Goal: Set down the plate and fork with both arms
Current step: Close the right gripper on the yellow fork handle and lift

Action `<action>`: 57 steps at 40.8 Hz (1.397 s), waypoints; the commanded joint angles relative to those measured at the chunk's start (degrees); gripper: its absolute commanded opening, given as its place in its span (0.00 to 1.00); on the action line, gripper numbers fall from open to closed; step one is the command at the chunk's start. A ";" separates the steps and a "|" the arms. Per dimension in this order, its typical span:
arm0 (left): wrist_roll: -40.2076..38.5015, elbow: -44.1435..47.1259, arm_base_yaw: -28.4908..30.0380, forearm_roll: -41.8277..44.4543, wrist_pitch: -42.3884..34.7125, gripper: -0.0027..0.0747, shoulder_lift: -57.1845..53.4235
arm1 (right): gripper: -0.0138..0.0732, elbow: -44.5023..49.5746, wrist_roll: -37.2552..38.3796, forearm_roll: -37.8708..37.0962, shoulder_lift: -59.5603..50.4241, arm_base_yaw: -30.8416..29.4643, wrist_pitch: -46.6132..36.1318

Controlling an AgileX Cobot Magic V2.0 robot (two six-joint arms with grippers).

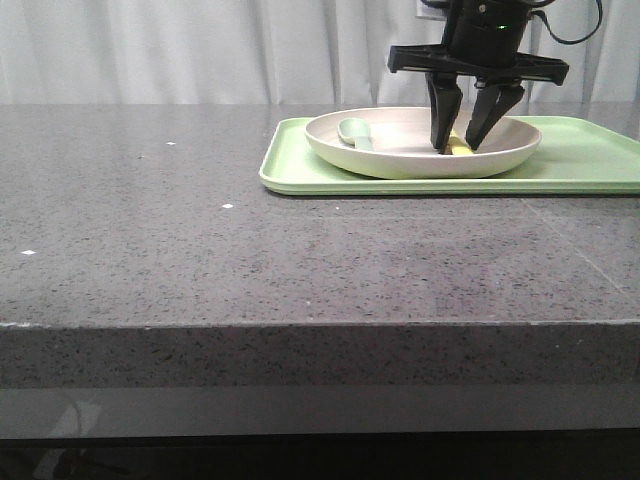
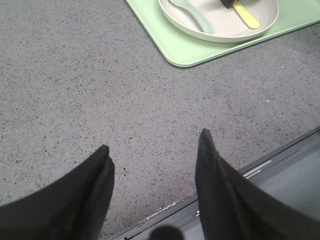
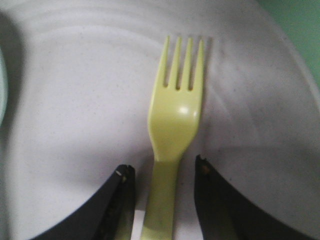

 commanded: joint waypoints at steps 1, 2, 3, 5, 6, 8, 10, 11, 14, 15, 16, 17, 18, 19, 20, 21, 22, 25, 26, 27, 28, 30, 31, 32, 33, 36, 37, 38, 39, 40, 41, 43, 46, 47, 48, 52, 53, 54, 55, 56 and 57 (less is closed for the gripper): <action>0.02 -1.42 -0.11 -0.04 -4.04 0.51 -0.19 | 0.50 -1.62 0.25 0.75 -3.14 -0.10 5.37; 0.02 -1.42 -0.11 -0.04 -4.04 0.51 -0.19 | 0.49 -1.62 0.25 0.75 -3.14 -0.10 5.37; 0.02 -1.42 -0.11 -0.04 -4.04 0.51 -0.19 | 0.47 -1.62 0.25 0.75 -3.14 -0.10 5.37; 0.02 -1.42 -0.11 -0.04 -4.04 0.51 -0.19 | 0.43 -1.62 0.25 0.75 -3.14 -0.10 5.37; 0.02 -1.42 -0.11 -0.04 -4.04 0.51 -0.19 | 0.41 -1.62 0.25 0.75 -3.14 -0.10 5.37; 0.02 -1.42 -0.11 -0.04 -4.04 0.51 -0.19 | 0.38 -1.62 0.25 0.75 -3.14 -0.10 5.42; 0.02 -1.42 -0.11 -0.04 -4.04 0.51 -0.19 | 0.35 -1.62 0.25 0.75 -3.14 -0.10 5.46; 0.02 -1.42 -0.11 -0.04 -4.04 0.51 -0.19 | 0.34 -1.62 0.25 0.75 -3.14 -0.10 5.46; 0.02 -1.42 -0.11 -0.04 -4.04 0.51 -0.19 | 0.32 -1.62 0.25 0.75 -3.14 -0.10 5.54; 0.02 -1.42 -0.11 -0.04 -4.04 0.51 -0.19 | 0.31 -1.62 0.25 0.75 -3.14 -0.10 5.54; 0.02 -1.42 -0.11 -0.04 -4.04 0.51 -0.19 | 0.30 -1.62 0.25 0.75 -3.14 -0.10 5.54; 0.02 -1.42 -0.11 -0.04 -4.04 0.51 -0.19 | 0.30 -1.62 0.25 0.75 -3.14 -0.10 5.54; 0.02 -1.42 -0.11 -0.04 -4.04 0.51 -0.19 | 0.30 -1.62 0.25 0.75 -3.14 -0.10 5.54; 0.02 -1.42 -0.11 -0.04 -4.04 0.51 -0.19 | 0.30 -1.62 0.25 0.75 -3.14 -0.10 5.54; 0.02 -1.42 -0.11 -0.04 -4.04 0.51 -0.19 | 0.30 -1.62 0.25 0.75 -3.14 -0.10 5.54; 0.02 -1.42 -0.11 -0.04 -4.04 0.51 -0.19 | 0.30 -1.62 0.25 0.75 -3.14 -0.10 5.54; 0.02 -1.42 -0.11 -0.04 -4.04 0.51 -0.19 | 0.30 -1.62 0.25 0.75 -3.14 -0.10 5.54; 0.02 -1.42 -0.11 -0.04 -4.04 0.51 -0.19 | 0.30 -1.62 0.19 0.75 -3.14 -0.10 5.54; 0.02 -1.42 -0.11 -0.04 -4.04 0.51 -0.19 | 0.30 -1.62 0.04 0.75 -3.14 -0.10 5.54; 0.02 -1.42 -0.11 -0.04 -4.04 0.51 -0.19 | 0.30 -1.62 0.04 0.75 -3.14 -0.10 5.54; 0.02 -1.42 -0.11 -0.04 -4.04 0.51 -0.19 | 0.30 -1.62 -0.03 0.75 -3.14 -0.10 5.54; 0.02 -1.42 -0.11 -0.04 -4.04 0.51 -0.19 | 0.30 -1.62 -0.10 0.75 -3.20 -0.10 5.54; 0.02 -1.42 -0.11 -0.04 -4.04 0.51 -0.19 | 0.30 -1.62 -0.09 0.75 -3.29 -0.10 5.54; 0.02 -1.42 -0.11 -0.04 -4.04 0.51 -0.19 | 0.30 -1.62 -0.09 0.75 -3.33 -0.10 5.54; 0.02 -1.42 -0.11 -0.04 -4.04 0.51 -0.19 | 0.30 -1.62 -0.11 0.75 -3.42 -0.10 5.54; 0.02 -1.42 -0.11 -0.04 -4.04 0.51 -0.19 | 0.30 -1.95 -0.18 0.75 -3.67 -0.10 5.54; 0.02 -1.42 -0.11 -0.04 -4.04 0.51 -0.19 | 0.30 -2.19 -0.30 0.75 -3.73 -0.10 5.56; 0.02 -1.42 -0.11 -0.04 -4.04 0.51 -0.19 | 0.30 -2.51 -0.37 0.75 -3.80 -0.10 5.61; 0.02 -1.42 -0.11 -0.04 -4.04 0.51 -0.19 | 0.30 -2.59 -0.51 0.75 -3.87 -0.10 5.61; 0.02 -1.42 -0.11 -0.04 -4.04 0.51 -0.19 | 0.30 -2.74 -0.57 0.75 -4.14 -0.10 5.61; 0.02 -1.42 -0.11 -0.04 -4.04 0.51 -0.19 | 0.30 -2.74 -0.62 0.75 -4.37 -0.10 5.61; 0.02 -1.42 -0.11 -0.04 -4.04 0.51 -0.19 | 0.30 -2.87 -0.77 0.75 -4.79 -0.10 5.61; 0.02 -1.42 -0.11 -0.04 -4.04 0.51 -0.19 | 0.30 -3.26 -1.52 0.68 -5.52 -0.10 5.61; 0.02 -1.42 -0.11 -0.04 -4.04 0.51 -0.19 | 0.30 -3.26 -1.69 0.68 -5.69 -0.10 5.61; 0.02 -1.42 -0.11 -0.04 -4.04 0.51 -0.19 | 0.30 -3.34 -1.70 0.68 -5.89 -0.10 5.61; 0.02 -1.42 -0.11 -0.04 -4.04 0.51 -0.19 | 0.30 -3.64 -2.04 0.68 -6.89 -0.10 5.61; 0.02 -1.42 -0.11 -0.04 -4.04 0.51 -0.19 | 0.30 -3.64 -2.09 0.68 -7.21 -0.10 5.61; 0.02 -1.42 -0.11 -0.04 -4.04 0.51 -0.19 | 0.30 -3.64 -2.09 0.62 -7.55 -0.19 5.61; 0.02 -1.42 -0.11 -0.04 -4.04 0.51 -0.19 | 0.30 -3.64 -2.14 0.52 -7.81 -0.26 5.61; 0.02 -1.42 -0.11 -0.04 -4.04 0.51 -0.19 | 0.30 -3.64 -2.14 0.45 -8.03 -0.39 5.61; 0.02 -1.42 -0.11 -0.04 -4.04 0.51 -0.19 | 0.30 -3.64 -2.24 0.40 -8.44 -0.57 5.61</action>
